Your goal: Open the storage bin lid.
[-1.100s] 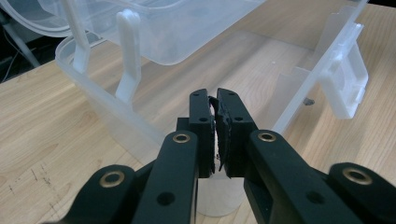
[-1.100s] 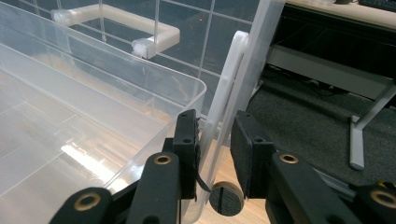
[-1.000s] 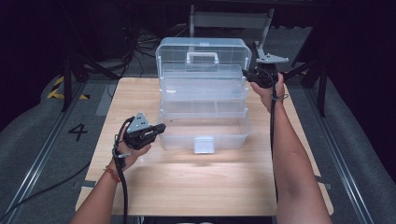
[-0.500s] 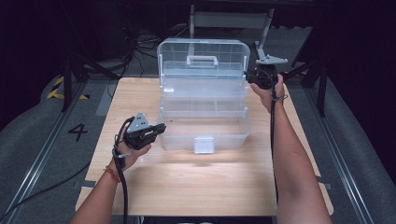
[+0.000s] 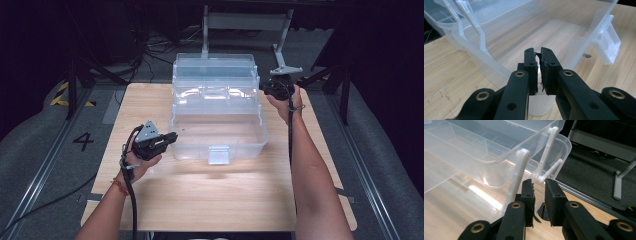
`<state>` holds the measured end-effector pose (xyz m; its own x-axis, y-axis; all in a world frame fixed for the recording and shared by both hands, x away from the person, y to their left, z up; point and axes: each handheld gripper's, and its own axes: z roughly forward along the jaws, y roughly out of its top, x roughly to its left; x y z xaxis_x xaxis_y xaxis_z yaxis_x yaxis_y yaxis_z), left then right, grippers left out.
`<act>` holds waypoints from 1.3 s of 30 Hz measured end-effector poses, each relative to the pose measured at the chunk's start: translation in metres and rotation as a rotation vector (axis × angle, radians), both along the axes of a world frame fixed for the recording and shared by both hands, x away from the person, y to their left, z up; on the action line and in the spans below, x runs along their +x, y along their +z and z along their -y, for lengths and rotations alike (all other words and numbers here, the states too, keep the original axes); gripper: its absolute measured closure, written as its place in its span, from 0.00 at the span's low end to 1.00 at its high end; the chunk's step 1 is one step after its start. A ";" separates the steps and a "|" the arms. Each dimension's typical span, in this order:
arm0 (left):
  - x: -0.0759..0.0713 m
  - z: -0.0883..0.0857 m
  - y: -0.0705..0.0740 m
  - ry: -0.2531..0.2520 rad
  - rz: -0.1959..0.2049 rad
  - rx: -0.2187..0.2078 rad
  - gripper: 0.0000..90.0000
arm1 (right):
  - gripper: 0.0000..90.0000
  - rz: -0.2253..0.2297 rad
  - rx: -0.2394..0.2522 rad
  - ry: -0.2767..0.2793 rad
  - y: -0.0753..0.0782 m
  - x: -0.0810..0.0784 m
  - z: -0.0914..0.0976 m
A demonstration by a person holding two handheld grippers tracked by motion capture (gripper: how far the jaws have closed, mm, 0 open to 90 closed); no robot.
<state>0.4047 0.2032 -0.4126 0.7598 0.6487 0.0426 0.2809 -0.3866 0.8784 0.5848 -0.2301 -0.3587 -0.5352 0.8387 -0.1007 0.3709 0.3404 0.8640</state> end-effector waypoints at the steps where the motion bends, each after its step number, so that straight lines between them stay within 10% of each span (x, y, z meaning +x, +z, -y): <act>1: 0.000 0.000 0.000 0.000 0.002 0.003 0.93 | 0.87 0.001 0.000 0.000 0.000 0.000 0.000; 39: -0.015 -0.018 0.016 0.047 0.033 0.062 0.88 | 0.86 0.039 -0.067 0.015 0.011 -0.040 0.018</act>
<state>0.3896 0.2209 -0.3965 0.7262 0.6788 0.1086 0.2713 -0.4281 0.8621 0.5449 -0.2479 -0.3476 -0.5422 0.8213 -0.1776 0.3316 0.4033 0.8529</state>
